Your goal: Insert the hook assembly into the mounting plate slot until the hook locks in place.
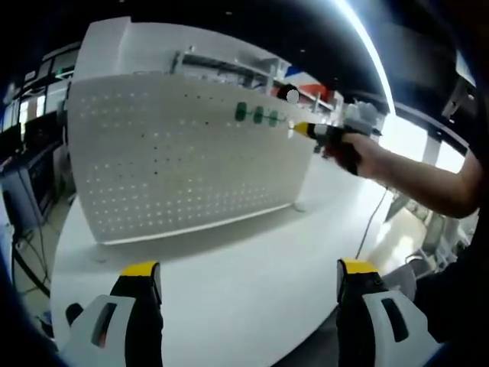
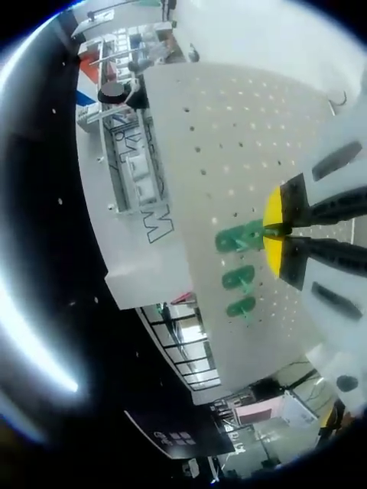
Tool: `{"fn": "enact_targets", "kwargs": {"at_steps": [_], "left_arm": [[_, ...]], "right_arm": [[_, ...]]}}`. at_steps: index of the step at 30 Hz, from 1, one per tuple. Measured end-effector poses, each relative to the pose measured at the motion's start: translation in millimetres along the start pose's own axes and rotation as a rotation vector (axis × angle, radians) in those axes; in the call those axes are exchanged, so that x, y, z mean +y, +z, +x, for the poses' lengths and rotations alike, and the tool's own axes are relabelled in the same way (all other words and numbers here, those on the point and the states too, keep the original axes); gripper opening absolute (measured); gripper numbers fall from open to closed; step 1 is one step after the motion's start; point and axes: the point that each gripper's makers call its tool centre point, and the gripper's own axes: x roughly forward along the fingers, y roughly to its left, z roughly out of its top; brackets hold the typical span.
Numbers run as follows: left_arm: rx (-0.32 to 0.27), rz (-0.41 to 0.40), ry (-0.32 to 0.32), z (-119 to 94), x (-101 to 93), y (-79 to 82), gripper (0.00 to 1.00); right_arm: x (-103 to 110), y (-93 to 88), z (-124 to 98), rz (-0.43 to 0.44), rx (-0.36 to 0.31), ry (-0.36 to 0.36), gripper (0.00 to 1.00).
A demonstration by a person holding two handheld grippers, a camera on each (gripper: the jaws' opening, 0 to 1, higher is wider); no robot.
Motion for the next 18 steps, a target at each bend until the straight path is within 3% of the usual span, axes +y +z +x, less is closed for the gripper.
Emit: {"fn": "enact_targets", "kwargs": {"at_steps": [18], "left_arm": [[0.010, -0.016, 0.011, 3.1, 4.1, -1.6, 0.95]], "right_arm": [[-19.0, 24.1, 23.5, -0.001, -0.060, -0.048, 0.01]]}}
